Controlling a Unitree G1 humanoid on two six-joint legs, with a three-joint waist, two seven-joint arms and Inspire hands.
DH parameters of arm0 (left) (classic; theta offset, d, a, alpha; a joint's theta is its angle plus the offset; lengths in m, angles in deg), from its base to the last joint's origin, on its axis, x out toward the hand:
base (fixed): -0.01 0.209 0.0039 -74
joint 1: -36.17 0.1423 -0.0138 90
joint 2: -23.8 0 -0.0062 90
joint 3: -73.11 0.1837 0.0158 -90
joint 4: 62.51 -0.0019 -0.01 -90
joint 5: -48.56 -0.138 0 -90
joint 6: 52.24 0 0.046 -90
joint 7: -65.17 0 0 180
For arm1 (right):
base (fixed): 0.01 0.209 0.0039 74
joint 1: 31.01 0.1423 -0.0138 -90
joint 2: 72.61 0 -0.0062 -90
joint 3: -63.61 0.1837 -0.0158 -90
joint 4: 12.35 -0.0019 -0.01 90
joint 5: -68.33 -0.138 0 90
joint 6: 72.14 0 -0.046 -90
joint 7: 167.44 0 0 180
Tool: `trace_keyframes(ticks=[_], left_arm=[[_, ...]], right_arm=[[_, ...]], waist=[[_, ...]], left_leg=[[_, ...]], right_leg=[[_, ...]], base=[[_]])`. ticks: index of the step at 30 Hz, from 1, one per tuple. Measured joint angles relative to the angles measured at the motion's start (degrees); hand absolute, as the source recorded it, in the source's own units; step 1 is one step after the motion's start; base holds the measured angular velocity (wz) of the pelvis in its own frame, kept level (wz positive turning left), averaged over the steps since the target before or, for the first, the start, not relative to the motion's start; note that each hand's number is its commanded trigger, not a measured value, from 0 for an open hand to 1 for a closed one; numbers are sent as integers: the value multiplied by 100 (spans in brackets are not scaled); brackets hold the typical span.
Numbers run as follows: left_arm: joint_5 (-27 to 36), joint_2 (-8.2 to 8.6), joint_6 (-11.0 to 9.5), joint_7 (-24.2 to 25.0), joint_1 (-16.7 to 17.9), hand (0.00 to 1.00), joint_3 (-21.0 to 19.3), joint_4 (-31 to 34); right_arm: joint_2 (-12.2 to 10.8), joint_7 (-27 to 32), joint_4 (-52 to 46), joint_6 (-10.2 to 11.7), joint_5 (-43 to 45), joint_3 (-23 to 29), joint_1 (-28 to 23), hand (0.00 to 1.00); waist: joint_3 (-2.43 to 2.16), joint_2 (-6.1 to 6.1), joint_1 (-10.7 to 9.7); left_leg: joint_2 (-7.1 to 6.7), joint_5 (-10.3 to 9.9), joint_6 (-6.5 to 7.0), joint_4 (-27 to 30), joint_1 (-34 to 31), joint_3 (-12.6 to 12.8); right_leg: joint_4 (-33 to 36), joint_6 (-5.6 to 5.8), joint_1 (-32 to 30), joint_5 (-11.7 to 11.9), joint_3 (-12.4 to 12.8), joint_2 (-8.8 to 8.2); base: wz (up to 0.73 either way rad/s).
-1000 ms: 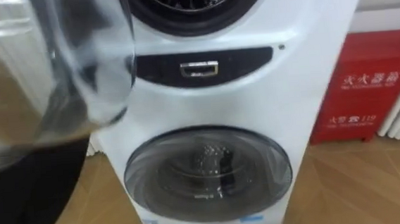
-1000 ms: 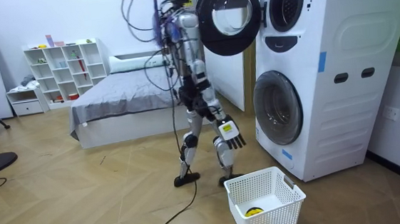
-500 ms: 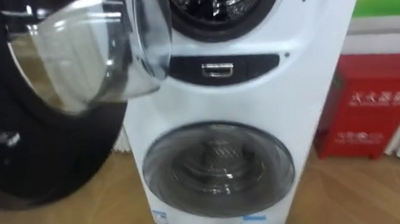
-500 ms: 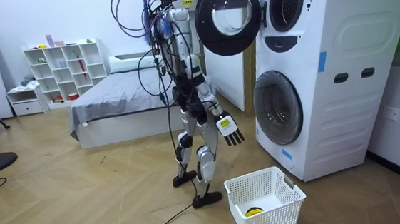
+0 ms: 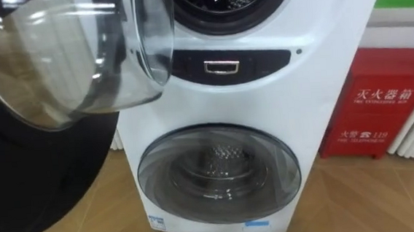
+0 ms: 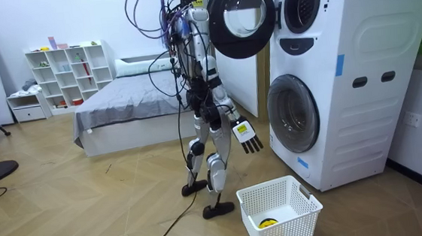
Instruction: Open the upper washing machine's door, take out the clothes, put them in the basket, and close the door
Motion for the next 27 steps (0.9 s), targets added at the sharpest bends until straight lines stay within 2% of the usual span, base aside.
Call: trace_keyframes(ticks=[1,3,5,6,7,9,12,16,18,19,21,24,27], left_arm=[[73,-18,2,-12,-1,0,-140,129],[219,-189,-35,-121,-19,0,-406,583],[444,-505,-123,-352,-86,0,-528,1218],[461,-655,-233,-432,-136,0,-529,1552],[439,-716,-278,-473,-175,0,-560,1679],[371,-742,-316,-708,-212,0,-835,2544],[367,-761,-406,-969,-318,0,-1128,3372],[187,-813,-438,-1327,-326,0,-1392,4392],[-124,-954,-455,-1577,-364,0,-1424,4957],[-247,-962,-456,-1628,-399,0,-1426,5110],[-657,-969,-455,-1797,-515,0,-1453,5862],[-730,-987,-455,-1913,-694,0,-1386,6789],[-751,-991,-470,-1893,-900,0,-1281,7272]], right_arm=[[2,2,-6,11,0,88,-17,0],[9,5,-7,64,-4,357,-35,0],[45,12,-33,183,26,457,-64,0],[59,25,-90,187,55,483,-123,0],[66,27,-95,186,93,514,-136,0],[70,89,-138,182,271,622,-226,0],[59,105,-189,163,425,647,-267,0],[45,125,-287,163,454,676,-431,0],[31,122,-404,162,487,674,-550,0],[26,122,-405,161,501,674,-578,0],[-1,121,-410,143,582,671,-596,0],[5,119,-410,32,624,653,-533,0],[9,93,-394,30,633,579,-501,0]], waist=[[3,4,-2],[9,14,2],[1,54,-6],[-2,82,2],[-5,103,24],[-47,198,26],[-54,299,31],[-84,347,41],[-76,329,18],[-72,313,16],[-36,292,48],[-25,264,26],[-3,260,-63]], left_leg=[[-2,0,0,0,0,-12],[-4,0,0,2,4,-25],[-3,0,0,12,-4,-49],[-4,0,1,10,-11,-49],[-5,0,0,8,-12,-50],[-16,0,1,6,2,-55],[-18,2,3,0,28,-55],[-6,3,4,-25,90,-71],[-14,3,4,-28,90,-107],[-18,3,4,-28,92,-136],[-23,3,4,-58,79,-174],[-36,9,14,-98,85,-216],[-43,13,22,-97,107,-245]], right_leg=[[-12,4,14,3,-1,0],[-10,4,34,3,-5,0],[-5,5,56,5,-13,-1],[-9,10,53,8,-13,-1],[-12,15,54,11,-13,-2],[-16,31,58,24,-8,-8],[-5,32,51,28,-4,-6],[-2,32,72,28,9,10],[7,32,88,28,1,3],[9,32,95,28,1,2],[16,35,64,30,2,5],[-7,39,65,33,-1,0],[-2,43,58,35,0,-3]], base=[[8],[2],[0],[0],[0],[0],[-6],[-5],[2],[8],[2],[0],[4]])
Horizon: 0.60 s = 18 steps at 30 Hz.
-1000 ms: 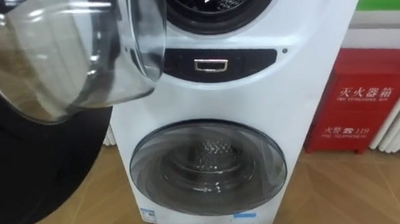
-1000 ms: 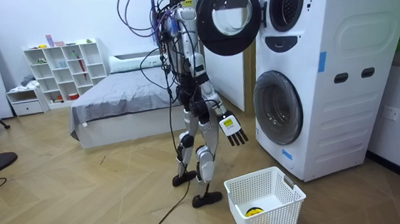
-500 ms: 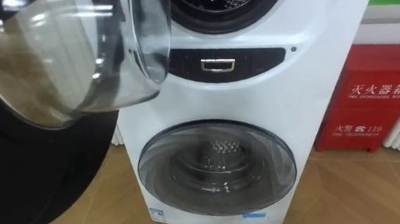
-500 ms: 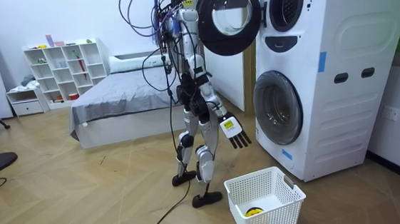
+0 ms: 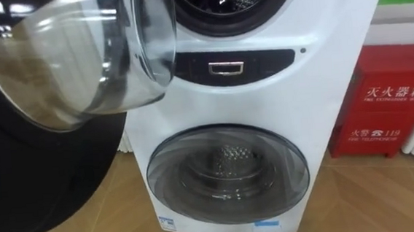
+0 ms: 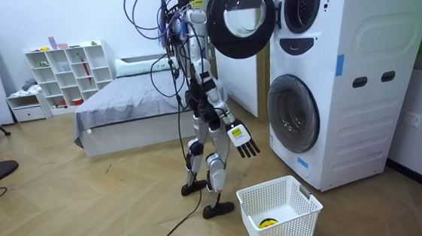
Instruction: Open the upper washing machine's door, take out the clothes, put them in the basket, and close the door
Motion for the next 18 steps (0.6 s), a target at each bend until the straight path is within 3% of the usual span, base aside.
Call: trace_keyframes(ticks=[1,3,5,7,9,13,15,16,17,18], left_arm=[[-55,-88,5,-2,-77,0,74,137],[-122,-85,28,-20,-285,0,278,394],[-449,-48,68,60,-628,0,783,741],[-922,157,165,116,-919,0,1158,942],[-1190,540,248,230,-1006,0,1590,1161],[-1094,868,516,745,-1152,0,2517,1155],[-1113,1068,662,1085,-1302,0,3045,957],[-1110,1104,679,1160,-1316,0,3160,917],[-1127,1277,664,1144,-1347,0,3239,856],[-1128,1332,657,1280,-1454,0,3328,655]], right_arm=[[-8,-50,42,-16,63,-18,15,0],[-10,-147,69,-122,201,-19,110,0],[-2,-224,148,-138,216,-116,249,0],[-18,-238,225,-212,282,-387,372,0],[-115,-325,221,-238,286,-581,470,0],[-153,-353,436,-272,256,-1003,755,0],[-159,-435,454,-319,247,-1193,937,0],[-161,-451,453,-320,234,-1239,971,0],[-167,-472,456,-321,226,-1315,1012,0],[-166,-479,488,-342,238,-1327,1025,0]], waist=[[22,7,-36],[43,-35,-148],[75,-61,-281],[71,-109,-367],[52,-171,-456],[50,-174,-588],[58,-146,-805],[59,-142,-856],[60,-141,-925],[61,-137,-925]], left_leg=[[-2,2,3,0,-5,-42],[-25,20,30,0,-38,-110],[-64,32,50,-2,-75,-122],[-81,33,51,0,-101,-120],[-89,38,59,0,-152,-124],[-88,38,60,-1,-156,-121],[-88,38,60,-17,-166,-114],[-87,38,60,-23,-170,-114],[-84,38,60,-24,-165,-108],[-75,38,60,-24,-156,-101]], right_leg=[[-4,0,2,0,-46,-9],[-10,8,-4,-5,-98,-37],[-31,30,-7,-18,-108,-71],[-29,45,-25,-9,-90,-85],[-57,69,-14,20,-112,-97],[-104,76,9,74,-153,-101],[-113,76,24,78,-153,-104],[-121,77,26,78,-157,-102],[-131,77,27,78,-149,-97],[-131,76,32,78,-136,-87]], base=[[18],[16],[9],[2],[2],[2],[0],[0],[-6],[-5]])
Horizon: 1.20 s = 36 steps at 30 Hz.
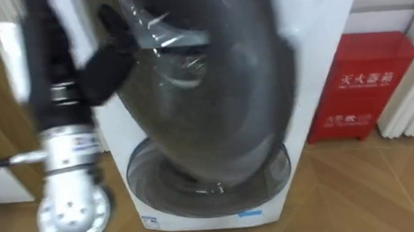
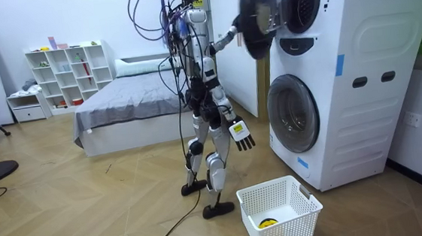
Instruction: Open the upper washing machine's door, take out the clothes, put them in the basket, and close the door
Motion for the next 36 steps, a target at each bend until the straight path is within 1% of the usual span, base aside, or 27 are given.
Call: trace_keyframes(ticks=[2,4,5,7,10,11,13,15,16,17,18,19,20,21,22,23,24,25,26,27,28,29,30,32,33,35,36], left_arm=[[8,-11,44,188,-52,0,179,-277],[22,-21,238,315,-43,0,447,-469],[22,-17,339,438,-40,0,656,-622],[22,7,477,615,-25,0,860,-828],[38,-4,506,785,56,0,955,-1020],[33,-34,501,809,61,0,952,-1134],[33,-86,475,849,144,0,944,-1273],[1,-109,315,852,571,0,944,-1680],[-24,-132,299,852,724,0,947,-1830],[-72,-212,295,859,1050,0,946,-2150],[-95,-314,302,866,1367,0,935,-2530],[-121,-355,318,870,1525,0,919,-2720],[-188,-434,319,870,1797,0,873,-3163],[-216,-491,322,859,2064,0,769,-3654],[-260,-545,319,848,2219,0,711,-3848],[-377,-616,283,834,2463,0,571,-4332],[-505,-651,278,830,2590,0,418,-4876],[-536,-655,262,829,2618,0,354,-5093],[-665,-671,156,818,2628,0,254,-5480],[-707,-688,-1,675,2723,0,-19,-5903],[-704,-715,-53,562,2778,0,-172,-6167],[-699,-771,-66,324,2881,0,-466,-6745],[-709,-798,-27,144,3001,0,-744,-7226],[-820,-812,18,-24,3175,0,-1129,-7806],[-891,-798,46,-61,3229,0,-1224,-7948],[-954,-676,149,-160,3384,0,-1501,-8159],[-960,-539,202,-175,3444,0,-1609,-8159]], right_arm=[[0,8,93,-41,0,-8,63,0],[-1,33,119,-46,1,-66,65,0],[4,37,119,-105,-4,-119,65,0],[2,30,117,-165,-12,-147,65,0],[5,27,109,-171,-20,-179,61,0],[6,25,108,-196,-13,-182,62,0],[9,20,115,-202,-18,-178,61,0],[13,45,99,-215,-27,-175,22,0],[13,51,82,-219,-26,-176,9,0],[14,66,-39,-222,-22,-176,-45,0],[14,75,-150,-196,-29,-171,-113,0],[15,76,-186,-195,-30,-164,-143,0],[26,83,-271,-204,-27,-150,-229,0],[29,82,-310,-204,-29,-149,-292,0],[27,76,-310,-205,-34,-155,-300,0],[26,74,-293,-201,-57,-152,-318,0],[10,80,-281,-197,-128,-155,-375,0],[43,81,-283,-172,-226,-155,-418,0],[108,77,-228,-122,-414,-9,-516,0],[111,71,-173,-142,-463,117,-611,0],[109,57,-170,-145,-462,131,-639,0],[105,4,-139,-144,-476,144,-653,0],[98,-38,-154,-146,-475,230,-651,0],[100,-40,-146,-153,-472,400,-688,0],[97,-42,-136,-152,-471,462,-696,0],[93,-56,-26,-157,-482,485,-787,0],[92,-74,-15,-156,-532,479,-836,0]], waist=[[9,19,-9],[13,35,-14],[15,35,-10],[15,35,1],[14,34,6],[14,31,31],[5,22,41],[9,-1,43],[-4,-18,45],[-34,-12,81],[-32,-45,112],[-29,-70,120],[-43,-110,185],[-71,-157,241],[-83,-187,254],[-75,-281,253],[-63,-441,256],[-74,-461,271],[-61,-422,384],[-88,-417,682],[-77,-396,807],[-70,-377,957],[-57,-344,996],[-46,-259,998],[-50,-234,996],[-59,-193,1004],[-60,-164,1024]], left_leg=[[2,0,0,0,11,4],[1,0,0,1,7,22],[2,0,0,0,-3,40],[6,0,0,0,-2,93],[13,0,0,-5,4,164],[20,0,0,-15,37,163],[31,0,0,-19,58,157],[45,0,0,-31,137,155],[46,0,0,-26,143,137],[48,0,0,-21,153,139],[48,0,0,-20,171,129],[48,0,0,-19,179,129],[49,0,0,-18,184,127],[47,0,-1,-8,200,134],[41,0,-1,23,202,139],[4,-2,-4,243,157,145],[-101,-80,35,577,-73,65],[-154,-56,69,403,-199,-82],[-203,104,259,-31,-340,-109],[-240,182,304,-69,-328,125],[-250,182,304,-64,-299,178],[-276,179,308,-69,-189,167],[-300,178,310,-81,-77,113],[-321,175,313,-134,83,129],[-328,175,313,-158,133,133],[-373,175,313,-195,229,134],[-392,175,313,-195,237,134]], right_leg=[[-1,0,-3,0,21,6],[-1,0,-40,0,49,12],[-1,0,-57,0,50,12],[-1,0,-80,0,56,19],[4,0,-134,0,138,47],[6,-1,-121,0,199,67],[5,-2,-110,1,200,82],[9,-2,-45,1,188,101],[7,-2,-38,1,181,104],[6,-2,-34,1,159,109],[3,-2,-30,1,140,116],[4,-2,-27,1,154,116],[3,-2,-19,1,183,116],[4,-3,-4,1,233,117],[2,-3,17,1,249,108],[-17,-14,114,8,395,36],[-97,-21,231,14,697,-179],[-119,-20,234,15,889,-228],[-88,34,95,-11,1023,-249],[-127,147,63,19,788,-260],[-195,160,89,40,617,-267],[-342,157,216,139,282,-296],[-447,157,358,204,72,-316],[-481,166,479,232,6,-323],[-481,169,516,230,39,-324],[-474,245,595,181,51,-365],[-473,254,598,176,43,-369]], base=[[-7],[-7],[-8],[-19],[-28],[-24],[-13],[0],[-8],[-12],[-12],[-7],[-3],[0],[3],[27],[47],[77],[41],[10],[-53],[-61],[-53],[-24],[-7],[0],[-3]])
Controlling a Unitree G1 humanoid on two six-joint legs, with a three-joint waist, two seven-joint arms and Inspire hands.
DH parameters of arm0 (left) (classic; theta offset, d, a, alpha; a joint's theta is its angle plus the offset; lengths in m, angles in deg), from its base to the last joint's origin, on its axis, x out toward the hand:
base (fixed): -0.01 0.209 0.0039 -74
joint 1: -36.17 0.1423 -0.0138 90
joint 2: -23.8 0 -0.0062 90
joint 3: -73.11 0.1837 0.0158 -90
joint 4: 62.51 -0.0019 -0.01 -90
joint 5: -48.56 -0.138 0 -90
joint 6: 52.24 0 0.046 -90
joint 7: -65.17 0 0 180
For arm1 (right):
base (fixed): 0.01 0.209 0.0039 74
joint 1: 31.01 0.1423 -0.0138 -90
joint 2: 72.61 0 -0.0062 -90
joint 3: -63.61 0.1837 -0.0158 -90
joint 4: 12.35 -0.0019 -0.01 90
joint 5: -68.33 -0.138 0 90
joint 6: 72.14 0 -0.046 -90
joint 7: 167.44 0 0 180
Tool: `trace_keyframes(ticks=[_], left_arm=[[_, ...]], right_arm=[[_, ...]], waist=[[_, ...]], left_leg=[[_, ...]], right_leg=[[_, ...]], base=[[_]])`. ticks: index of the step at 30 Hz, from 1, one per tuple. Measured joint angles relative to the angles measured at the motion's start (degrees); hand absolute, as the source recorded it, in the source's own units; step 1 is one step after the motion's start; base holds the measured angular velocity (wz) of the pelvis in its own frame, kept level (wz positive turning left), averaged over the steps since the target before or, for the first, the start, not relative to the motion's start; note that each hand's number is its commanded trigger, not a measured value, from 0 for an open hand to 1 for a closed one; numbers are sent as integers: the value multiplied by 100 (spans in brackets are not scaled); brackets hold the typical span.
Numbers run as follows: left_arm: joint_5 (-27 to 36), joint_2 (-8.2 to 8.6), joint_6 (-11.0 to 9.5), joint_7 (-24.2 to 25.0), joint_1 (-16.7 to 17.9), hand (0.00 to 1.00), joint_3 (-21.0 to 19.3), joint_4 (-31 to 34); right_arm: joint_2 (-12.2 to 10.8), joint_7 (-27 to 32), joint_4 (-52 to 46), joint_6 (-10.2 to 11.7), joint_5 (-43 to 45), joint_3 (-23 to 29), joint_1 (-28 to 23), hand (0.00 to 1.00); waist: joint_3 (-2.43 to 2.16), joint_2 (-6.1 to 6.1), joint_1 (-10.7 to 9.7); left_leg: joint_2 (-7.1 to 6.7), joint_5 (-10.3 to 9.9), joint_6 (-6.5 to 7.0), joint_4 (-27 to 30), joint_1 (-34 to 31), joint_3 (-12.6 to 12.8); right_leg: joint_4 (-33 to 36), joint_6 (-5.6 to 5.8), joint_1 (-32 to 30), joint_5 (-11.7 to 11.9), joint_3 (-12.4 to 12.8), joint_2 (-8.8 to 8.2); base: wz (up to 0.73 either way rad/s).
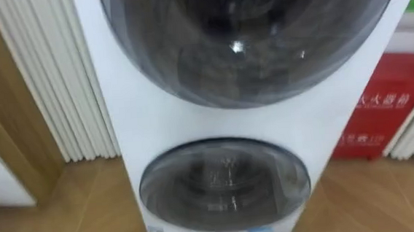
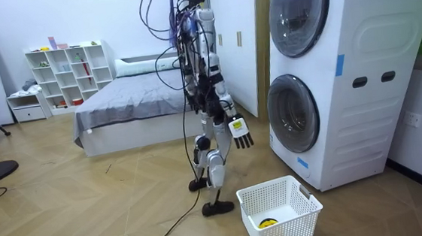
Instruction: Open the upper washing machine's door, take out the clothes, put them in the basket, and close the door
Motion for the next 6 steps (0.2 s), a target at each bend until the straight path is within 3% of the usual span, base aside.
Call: trace_keyframes(ticks=[3,6], left_arm=[[-24,294,145,18,-19,0,-47,-2],[-21,395,196,55,-292,0,-37,-135]], right_arm=[[-41,-11,54,13,-155,8,-16,0],[-85,-10,185,23,-182,30,49,0]], waist=[[8,11,-22],[5,-25,-28]], left_leg=[[-8,0,0,0,-34,-2],[15,-4,-2,4,-121,-3]], right_leg=[[-3,29,2,-19,-138,2],[-4,41,0,-57,-187,23]], base=[[-1],[10]])
